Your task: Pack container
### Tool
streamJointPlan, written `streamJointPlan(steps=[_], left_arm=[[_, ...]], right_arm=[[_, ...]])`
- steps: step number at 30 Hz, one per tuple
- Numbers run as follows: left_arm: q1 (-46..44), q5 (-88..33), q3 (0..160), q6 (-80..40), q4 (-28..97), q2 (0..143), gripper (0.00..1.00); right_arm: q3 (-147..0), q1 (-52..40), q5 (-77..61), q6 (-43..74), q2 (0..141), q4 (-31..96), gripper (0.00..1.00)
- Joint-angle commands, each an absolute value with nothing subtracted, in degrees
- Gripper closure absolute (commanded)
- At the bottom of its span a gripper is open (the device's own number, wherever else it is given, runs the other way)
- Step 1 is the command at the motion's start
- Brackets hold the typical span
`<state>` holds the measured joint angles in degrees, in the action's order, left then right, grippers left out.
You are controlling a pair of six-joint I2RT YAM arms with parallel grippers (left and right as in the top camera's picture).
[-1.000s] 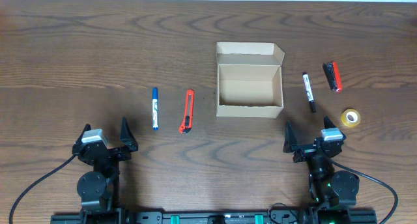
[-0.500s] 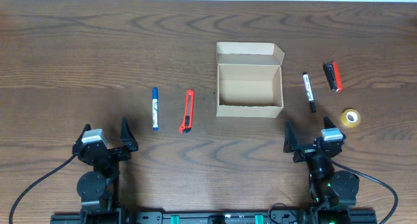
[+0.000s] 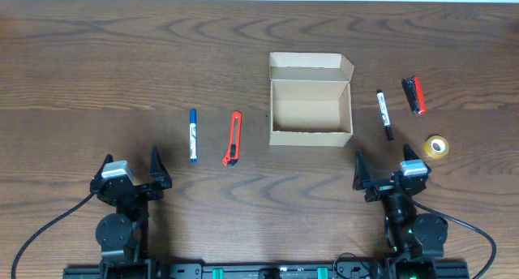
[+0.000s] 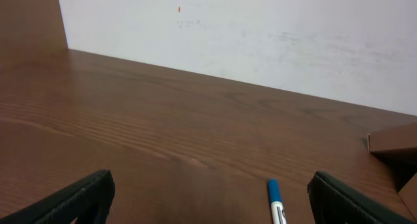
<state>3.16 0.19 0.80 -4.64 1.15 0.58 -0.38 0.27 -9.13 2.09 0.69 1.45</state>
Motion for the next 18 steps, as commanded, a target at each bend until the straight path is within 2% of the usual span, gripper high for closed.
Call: streamJointPlan(steps=[1, 5, 9, 18], left_arm=[[2.98, 1.48, 0.27, -4.25, 4.29, 0.21, 0.04], [2.98, 1.48, 0.27, -4.25, 4.29, 0.21, 0.05], [2.98, 1.48, 0.27, -4.25, 4.29, 0.21, 0.05], [2.98, 1.48, 0.27, -4.25, 4.29, 0.21, 0.05]], right_arm=[[-0.32, -0.03, -15.18, 1.34, 0.32, -0.56, 0.01], [-1.52, -0.03, -24.32, 1.76, 0.32, -1.56, 0.01], [-6.33, -0.03, -24.80, 4.16, 0.32, 4.51, 0.01], [-31.55, -0.03, -8.19, 0.16, 7.03, 26.11, 0.01]])
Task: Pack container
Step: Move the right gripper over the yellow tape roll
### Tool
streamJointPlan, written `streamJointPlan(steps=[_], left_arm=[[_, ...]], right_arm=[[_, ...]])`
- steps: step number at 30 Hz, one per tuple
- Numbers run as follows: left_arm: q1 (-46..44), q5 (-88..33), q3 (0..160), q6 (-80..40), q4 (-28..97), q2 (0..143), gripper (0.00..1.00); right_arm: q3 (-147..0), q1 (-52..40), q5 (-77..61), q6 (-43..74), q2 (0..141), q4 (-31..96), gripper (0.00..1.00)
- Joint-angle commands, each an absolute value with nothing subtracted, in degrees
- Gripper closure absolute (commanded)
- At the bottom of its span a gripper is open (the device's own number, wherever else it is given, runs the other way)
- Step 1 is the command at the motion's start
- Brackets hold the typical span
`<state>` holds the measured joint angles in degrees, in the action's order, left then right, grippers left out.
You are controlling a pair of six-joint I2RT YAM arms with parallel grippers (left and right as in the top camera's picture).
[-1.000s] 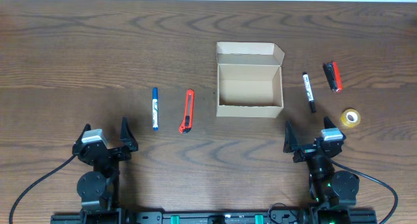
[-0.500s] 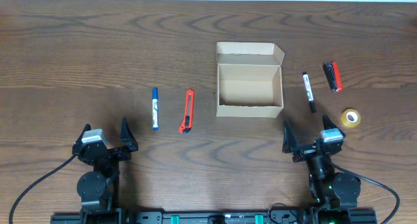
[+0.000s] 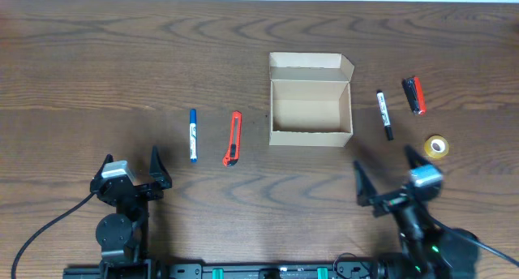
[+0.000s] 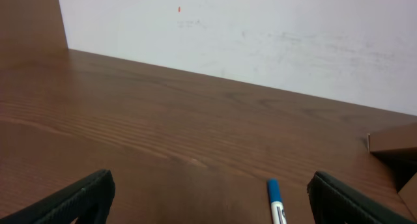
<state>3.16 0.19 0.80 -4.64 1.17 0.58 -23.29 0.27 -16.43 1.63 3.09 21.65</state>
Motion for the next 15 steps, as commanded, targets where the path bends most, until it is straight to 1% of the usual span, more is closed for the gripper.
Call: streamJointPlan(steps=[1, 4, 8, 12, 15], left_arm=[[2.98, 1.48, 0.27, -4.25, 4.29, 0.21, 0.05], [2.98, 1.48, 0.27, -4.25, 4.29, 0.21, 0.05], [2.98, 1.48, 0.27, -4.25, 4.29, 0.21, 0.04], [2.98, 1.48, 0.27, -4.25, 4.29, 0.21, 0.05], [2.98, 1.48, 0.27, -4.25, 4.29, 0.21, 0.05]], right_arm=[[-34.54, -0.03, -6.98, 0.51, 8.86, 28.51, 0.01], [-44.88, -0.03, -3.49, 3.07, 16.12, 37.43, 0.01], [-60.18, -0.03, 2.44, 5.54, 28.36, 52.69, 0.01], [-75.96, -0.03, 7.33, 5.72, 41.12, 68.58, 0.01], [-86.63, -0.03, 7.90, 5.50, 49.01, 78.32, 0.01]])
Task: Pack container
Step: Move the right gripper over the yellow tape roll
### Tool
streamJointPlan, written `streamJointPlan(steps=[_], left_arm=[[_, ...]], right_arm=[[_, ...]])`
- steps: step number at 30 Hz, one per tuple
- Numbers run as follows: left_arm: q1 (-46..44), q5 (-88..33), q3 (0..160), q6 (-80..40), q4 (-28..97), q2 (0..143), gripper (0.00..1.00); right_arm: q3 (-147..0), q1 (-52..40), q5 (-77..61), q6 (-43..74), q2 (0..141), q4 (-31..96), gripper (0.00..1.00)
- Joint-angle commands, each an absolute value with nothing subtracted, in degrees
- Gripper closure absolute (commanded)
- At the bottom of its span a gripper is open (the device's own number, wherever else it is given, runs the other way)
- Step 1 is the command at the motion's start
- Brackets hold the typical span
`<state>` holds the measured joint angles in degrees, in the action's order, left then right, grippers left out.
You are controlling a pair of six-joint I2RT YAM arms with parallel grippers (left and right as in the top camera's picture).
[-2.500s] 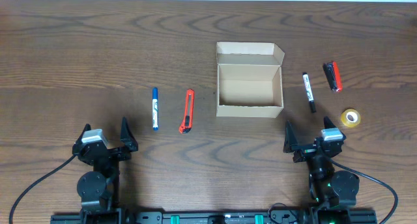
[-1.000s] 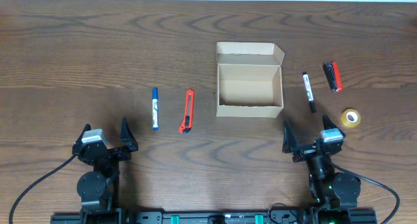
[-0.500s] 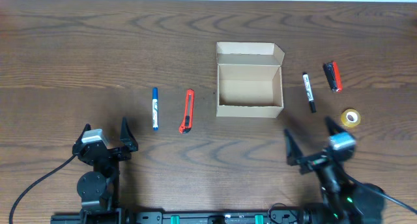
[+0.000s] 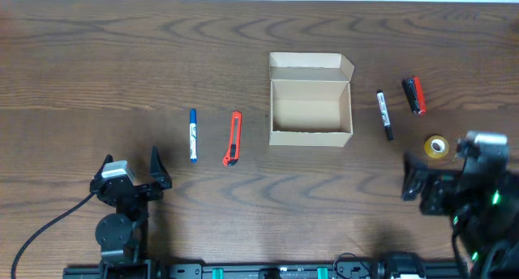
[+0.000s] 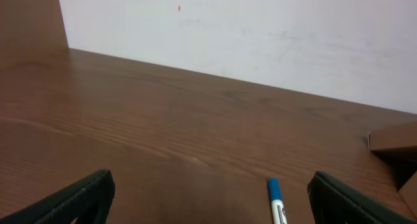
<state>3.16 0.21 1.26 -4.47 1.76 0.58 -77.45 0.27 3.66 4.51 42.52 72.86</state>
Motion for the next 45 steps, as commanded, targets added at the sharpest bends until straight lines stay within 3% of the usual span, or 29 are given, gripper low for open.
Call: streamJointPlan(steps=[1, 9, 18, 26, 31, 39, 45], left_arm=[[2.98, 1.48, 0.27, -4.25, 4.29, 0.21, 0.04], [2.98, 1.48, 0.27, -4.25, 4.29, 0.21, 0.05], [2.98, 1.45, 0.27, -4.25, 4.29, 0.21, 0.05], [2.98, 1.48, 0.27, -4.25, 4.29, 0.21, 0.05], [2.98, 1.48, 0.27, -4.25, 4.29, 0.21, 0.05], [2.98, 1.48, 0.27, -4.25, 4.29, 0.21, 0.05], [2.98, 1.48, 0.27, -4.25, 4.29, 0.21, 0.05]], right_arm=[[-89.32, -0.03, 7.90, 5.50, 50.96, 80.36, 0.01], [-94.28, -0.03, 7.49, 5.89, 56.23, 80.16, 0.01], [-87.44, 1.39, 30.68, 22.11, 63.20, 81.73, 0.01], [-84.66, 5.34, 24.60, 21.58, 72.64, 76.25, 0.01], [-84.66, 12.62, 21.82, 20.91, 76.99, 74.15, 0.01], [-84.66, 25.63, 0.08, 12.64, 78.65, 71.42, 0.01], [-84.66, 28.27, -0.45, 9.87, 78.76, 73.36, 0.01]])
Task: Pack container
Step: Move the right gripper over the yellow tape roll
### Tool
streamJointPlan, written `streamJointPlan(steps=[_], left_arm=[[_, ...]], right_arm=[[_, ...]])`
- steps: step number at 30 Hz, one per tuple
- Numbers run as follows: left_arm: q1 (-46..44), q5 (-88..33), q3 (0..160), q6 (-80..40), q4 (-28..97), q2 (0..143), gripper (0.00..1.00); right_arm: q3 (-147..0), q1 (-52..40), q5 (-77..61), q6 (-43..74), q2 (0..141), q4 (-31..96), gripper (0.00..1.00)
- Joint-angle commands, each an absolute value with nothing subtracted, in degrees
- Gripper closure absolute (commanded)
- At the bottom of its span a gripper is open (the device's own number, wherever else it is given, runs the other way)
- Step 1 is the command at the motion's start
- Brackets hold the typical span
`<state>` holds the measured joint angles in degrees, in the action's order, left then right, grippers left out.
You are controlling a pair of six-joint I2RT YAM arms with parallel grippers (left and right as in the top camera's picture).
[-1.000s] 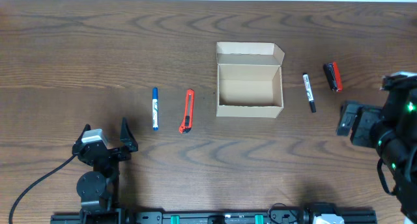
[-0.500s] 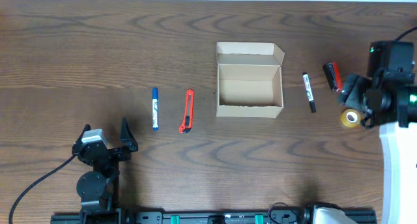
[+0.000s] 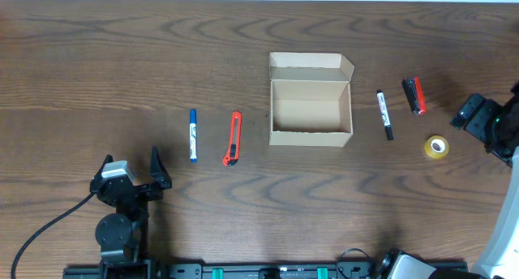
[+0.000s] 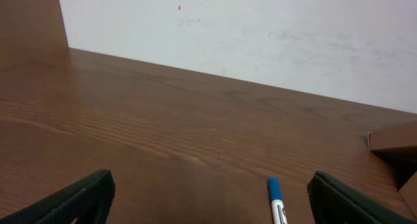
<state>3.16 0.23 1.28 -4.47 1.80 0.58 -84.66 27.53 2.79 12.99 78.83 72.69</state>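
An open cardboard box (image 3: 310, 109) stands mid-table, flaps up. Left of it lie a blue marker (image 3: 193, 135) and a red box cutter (image 3: 233, 138). On its right are a black marker (image 3: 384, 114), a red-and-black object (image 3: 414, 95) and a yellow tape roll (image 3: 436, 147). My left gripper (image 3: 134, 175) rests open near the front edge; its wrist view has the blue marker (image 4: 276, 199) between the fingers (image 4: 78, 196), farther ahead. My right gripper (image 3: 485, 121) is raised at the right edge, beside the tape roll; its jaws are hard to read.
The dark wooden table (image 3: 122, 60) stretches wide around the items. A white wall (image 4: 260, 35) lies past its far edge. The right arm's white links (image 3: 503, 230) rise at the lower right corner.
My right gripper has moved from the front right, below the tape roll, to the right edge level with the red-and-black object. The left arm and all items stayed put.
Both grippers first rested open at the front edge. The right arm then shifted right and rose, later stood below the tape roll, and is now at the right edge near the red-and-black object. Nothing on the table has moved.
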Motion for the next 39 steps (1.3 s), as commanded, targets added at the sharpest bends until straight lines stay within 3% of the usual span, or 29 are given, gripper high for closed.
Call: streamJointPlan(steps=[1, 10, 20, 27, 39], left_arm=[[2.98, 1.48, 0.27, -4.25, 4.29, 0.21, 0.05], [2.98, 1.45, 0.27, -4.25, 4.29, 0.21, 0.04], [2.98, 1.45, 0.27, -4.25, 4.29, 0.21, 0.05], [2.98, 1.48, 0.27, -4.25, 4.29, 0.21, 0.05], [2.98, 1.48, 0.27, -4.25, 4.29, 0.21, 0.05]], right_arm=[[-84.66, 28.27, -0.43, 9.76, 78.76, 73.73, 0.01], [-83.00, 28.21, -0.27, 10.15, 79.07, 70.50, 0.01], [-64.51, 28.21, -0.27, 10.96, 84.18, 52.56, 0.01], [-63.51, 30.15, 4.45, 21.15, 89.89, 48.49, 0.01], [-63.53, 36.42, 6.66, 18.17, 92.68, 45.63, 0.01]])
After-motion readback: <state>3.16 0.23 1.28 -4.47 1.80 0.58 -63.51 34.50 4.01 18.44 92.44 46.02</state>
